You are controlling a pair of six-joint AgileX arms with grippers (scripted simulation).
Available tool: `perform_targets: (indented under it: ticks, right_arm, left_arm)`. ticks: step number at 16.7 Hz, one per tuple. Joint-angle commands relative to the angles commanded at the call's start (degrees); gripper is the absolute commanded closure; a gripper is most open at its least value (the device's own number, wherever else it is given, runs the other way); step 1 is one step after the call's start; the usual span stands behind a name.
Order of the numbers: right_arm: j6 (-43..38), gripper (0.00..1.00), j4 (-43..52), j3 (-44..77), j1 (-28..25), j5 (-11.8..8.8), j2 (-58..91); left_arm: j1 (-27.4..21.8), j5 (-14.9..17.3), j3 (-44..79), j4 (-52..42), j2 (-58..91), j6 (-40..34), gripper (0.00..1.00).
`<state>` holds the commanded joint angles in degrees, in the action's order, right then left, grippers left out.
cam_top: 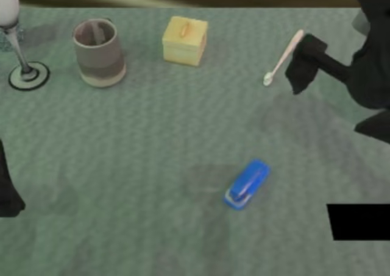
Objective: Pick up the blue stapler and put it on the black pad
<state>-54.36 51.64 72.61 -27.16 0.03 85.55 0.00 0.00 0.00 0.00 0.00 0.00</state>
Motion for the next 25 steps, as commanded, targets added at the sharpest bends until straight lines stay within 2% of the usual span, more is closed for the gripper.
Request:
perform_targets:
  ticks: [6,12,19,25]
  right_arm:
    - [-14.84,0.0,14.08,19.92,-7.54,-0.09,23.36]
    - [-21.37,0.0,20.14,28.63,-10.69,-0.03,33.45]
    - [-21.29,0.0,19.15,27.73,-10.47,-0.03,33.66]
    - [-21.45,0.0,5.55,18.37,-10.7,0.0,37.43]
  left_arm:
    - [0.0,0.0,0.0,0.0,0.0,0.0,0.0]
    - [0.0,0.0,0.0,0.0,0.0,0.0,0.0]
    - [0.0,0.0,0.0,0.0,0.0,0.0,0.0]
    - [0.0,0.0,0.0,0.0,0.0,0.0,0.0]
